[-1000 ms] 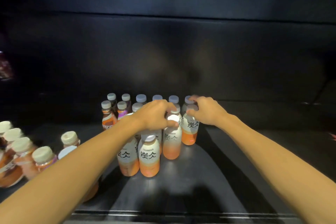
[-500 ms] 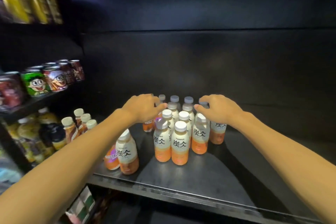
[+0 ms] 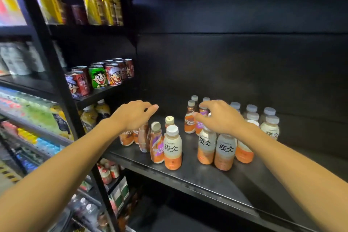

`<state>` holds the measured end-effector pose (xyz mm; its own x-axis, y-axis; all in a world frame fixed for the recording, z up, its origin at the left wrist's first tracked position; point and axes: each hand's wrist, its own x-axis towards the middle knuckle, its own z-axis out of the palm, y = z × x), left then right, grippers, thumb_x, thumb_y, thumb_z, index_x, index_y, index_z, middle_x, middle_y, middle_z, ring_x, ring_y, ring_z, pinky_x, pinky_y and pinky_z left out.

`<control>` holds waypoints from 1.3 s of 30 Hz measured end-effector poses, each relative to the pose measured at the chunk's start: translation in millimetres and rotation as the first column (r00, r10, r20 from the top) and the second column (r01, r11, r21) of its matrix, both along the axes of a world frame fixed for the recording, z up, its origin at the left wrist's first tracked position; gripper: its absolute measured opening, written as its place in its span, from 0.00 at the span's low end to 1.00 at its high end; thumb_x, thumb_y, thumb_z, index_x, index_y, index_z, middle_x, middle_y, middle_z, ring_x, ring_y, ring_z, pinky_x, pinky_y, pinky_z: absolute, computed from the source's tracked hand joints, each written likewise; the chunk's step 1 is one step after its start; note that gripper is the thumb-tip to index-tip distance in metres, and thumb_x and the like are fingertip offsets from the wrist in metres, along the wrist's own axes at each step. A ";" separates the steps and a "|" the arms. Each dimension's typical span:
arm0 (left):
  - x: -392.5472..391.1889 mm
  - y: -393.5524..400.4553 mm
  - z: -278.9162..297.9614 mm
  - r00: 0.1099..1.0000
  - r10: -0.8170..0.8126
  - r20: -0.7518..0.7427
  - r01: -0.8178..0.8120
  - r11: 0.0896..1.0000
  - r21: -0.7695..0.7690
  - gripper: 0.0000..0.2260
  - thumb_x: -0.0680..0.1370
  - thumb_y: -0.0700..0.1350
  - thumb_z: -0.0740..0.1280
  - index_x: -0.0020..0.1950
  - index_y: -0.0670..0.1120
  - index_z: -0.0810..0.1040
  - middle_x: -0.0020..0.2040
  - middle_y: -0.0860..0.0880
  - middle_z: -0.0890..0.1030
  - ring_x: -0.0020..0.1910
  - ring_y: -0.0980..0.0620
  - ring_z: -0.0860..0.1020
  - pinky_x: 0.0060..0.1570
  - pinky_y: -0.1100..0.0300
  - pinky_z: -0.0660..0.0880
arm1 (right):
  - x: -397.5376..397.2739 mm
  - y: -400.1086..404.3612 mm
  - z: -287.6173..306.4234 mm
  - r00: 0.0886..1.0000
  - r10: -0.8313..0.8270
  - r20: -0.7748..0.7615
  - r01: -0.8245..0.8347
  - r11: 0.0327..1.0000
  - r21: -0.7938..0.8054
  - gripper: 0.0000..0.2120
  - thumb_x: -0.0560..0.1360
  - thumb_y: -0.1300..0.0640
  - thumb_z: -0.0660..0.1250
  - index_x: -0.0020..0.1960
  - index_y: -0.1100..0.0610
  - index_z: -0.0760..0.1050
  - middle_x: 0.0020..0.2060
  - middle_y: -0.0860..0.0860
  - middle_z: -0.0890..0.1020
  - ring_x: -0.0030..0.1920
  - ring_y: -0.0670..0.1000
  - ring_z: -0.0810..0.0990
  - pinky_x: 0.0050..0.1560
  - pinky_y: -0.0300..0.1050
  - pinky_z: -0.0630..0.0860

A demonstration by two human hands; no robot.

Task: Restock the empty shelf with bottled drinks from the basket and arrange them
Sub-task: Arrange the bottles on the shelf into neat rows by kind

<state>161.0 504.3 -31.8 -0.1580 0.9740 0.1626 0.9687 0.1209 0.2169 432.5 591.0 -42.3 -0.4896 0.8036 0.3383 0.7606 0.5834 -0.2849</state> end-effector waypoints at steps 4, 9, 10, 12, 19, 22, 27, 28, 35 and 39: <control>-41.1 1.0 -8.4 1.000 0.016 -0.003 -0.016 1.000 -0.015 0.23 0.83 0.62 0.54 0.67 0.51 0.77 0.65 0.50 0.79 0.61 0.49 0.78 0.63 0.47 0.74 | -41.5 -2.2 -7.2 0.999 0.026 0.039 -0.024 0.998 -0.052 0.26 0.75 0.31 0.62 0.63 0.47 0.77 0.47 0.45 0.82 0.57 0.53 0.81 0.50 0.51 0.77; -69.2 15.9 -28.0 0.993 -0.109 0.037 0.111 0.990 -0.090 0.27 0.75 0.62 0.68 0.72 0.56 0.72 0.69 0.51 0.75 0.63 0.49 0.77 0.64 0.49 0.75 | -85.5 -2.9 -23.8 0.996 0.019 0.090 -0.006 0.990 -0.139 0.32 0.75 0.28 0.63 0.71 0.48 0.72 0.57 0.49 0.83 0.57 0.52 0.82 0.56 0.54 0.80; -69.5 19.8 -33.7 0.988 -0.148 0.038 0.151 0.985 -0.086 0.27 0.75 0.61 0.70 0.72 0.56 0.71 0.69 0.51 0.75 0.64 0.49 0.76 0.65 0.50 0.74 | -92.0 -1.5 -26.9 0.995 0.019 0.096 -0.005 0.989 -0.147 0.32 0.76 0.30 0.63 0.71 0.48 0.71 0.58 0.50 0.82 0.57 0.52 0.81 0.56 0.54 0.80; -66.3 26.4 -45.1 0.973 -0.229 0.015 0.230 0.972 -0.046 0.28 0.75 0.62 0.70 0.72 0.55 0.72 0.69 0.51 0.75 0.66 0.50 0.74 0.66 0.52 0.72 | -102.0 1.6 -30.2 0.996 0.006 0.094 0.011 0.984 -0.178 0.29 0.78 0.33 0.63 0.72 0.49 0.71 0.58 0.51 0.82 0.57 0.53 0.81 0.56 0.54 0.80; -55.1 47.8 -79.0 0.908 -0.395 -0.139 0.408 0.909 0.081 0.25 0.72 0.72 0.64 0.63 0.61 0.77 0.61 0.58 0.75 0.63 0.54 0.68 0.63 0.51 0.62 | -116.4 20.0 -36.8 0.995 -0.011 0.099 0.042 0.947 -0.318 0.20 0.79 0.44 0.66 0.70 0.47 0.72 0.55 0.48 0.81 0.52 0.49 0.79 0.48 0.44 0.73; -53.2 53.0 -77.0 0.897 -0.420 -0.139 0.435 0.893 0.110 0.20 0.75 0.69 0.65 0.58 0.58 0.79 0.55 0.59 0.77 0.58 0.56 0.68 0.57 0.54 0.61 | -120.1 25.2 -38.7 0.997 -0.020 0.078 0.047 0.933 -0.357 0.18 0.77 0.45 0.68 0.66 0.46 0.74 0.50 0.48 0.82 0.48 0.47 0.80 0.47 0.44 0.77; -51.9 67.3 -70.4 0.893 -0.434 -0.120 0.445 0.891 0.094 0.12 0.75 0.63 0.69 0.48 0.55 0.82 0.40 0.59 0.78 0.47 0.54 0.73 0.58 0.51 0.65 | -127.5 35.3 -39.9 0.997 -0.015 0.082 0.041 0.944 -0.329 0.13 0.75 0.45 0.73 0.57 0.46 0.78 0.48 0.46 0.82 0.48 0.48 0.81 0.42 0.42 0.74; -51.4 70.8 -69.5 0.894 -0.430 -0.126 0.441 0.894 0.080 0.11 0.75 0.62 0.69 0.46 0.55 0.82 0.39 0.58 0.78 0.46 0.54 0.74 0.58 0.50 0.66 | -128.6 38.2 -41.0 0.997 -0.017 0.074 0.039 0.948 -0.315 0.10 0.75 0.46 0.74 0.53 0.46 0.78 0.46 0.46 0.82 0.47 0.49 0.81 0.39 0.41 0.72; -44.8 92.0 -62.4 0.911 -0.391 -0.134 0.398 0.917 0.028 0.10 0.74 0.60 0.70 0.48 0.56 0.82 0.41 0.58 0.79 0.47 0.55 0.74 0.55 0.52 0.64 | -113.0 48.0 -38.2 0.999 -0.037 0.028 0.042 0.969 -0.243 0.06 0.75 0.52 0.74 0.47 0.54 0.83 0.40 0.51 0.84 0.40 0.50 0.82 0.35 0.44 0.76; -32.5 103.8 -58.0 0.921 -0.357 -0.158 0.364 0.931 0.020 0.10 0.75 0.59 0.70 0.52 0.57 0.81 0.43 0.58 0.80 0.49 0.55 0.75 0.58 0.51 0.65 | -90.0 55.2 -29.6 0.998 -0.062 0.006 0.062 0.970 -0.234 0.06 0.74 0.53 0.73 0.40 0.53 0.82 0.33 0.50 0.81 0.36 0.49 0.80 0.32 0.45 0.75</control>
<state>128.6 608.1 -89.8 0.2321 0.9509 0.2046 0.9663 -0.2495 0.0634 342.5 646.2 -71.9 -0.4361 0.8893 0.1377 0.7929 0.4520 -0.4087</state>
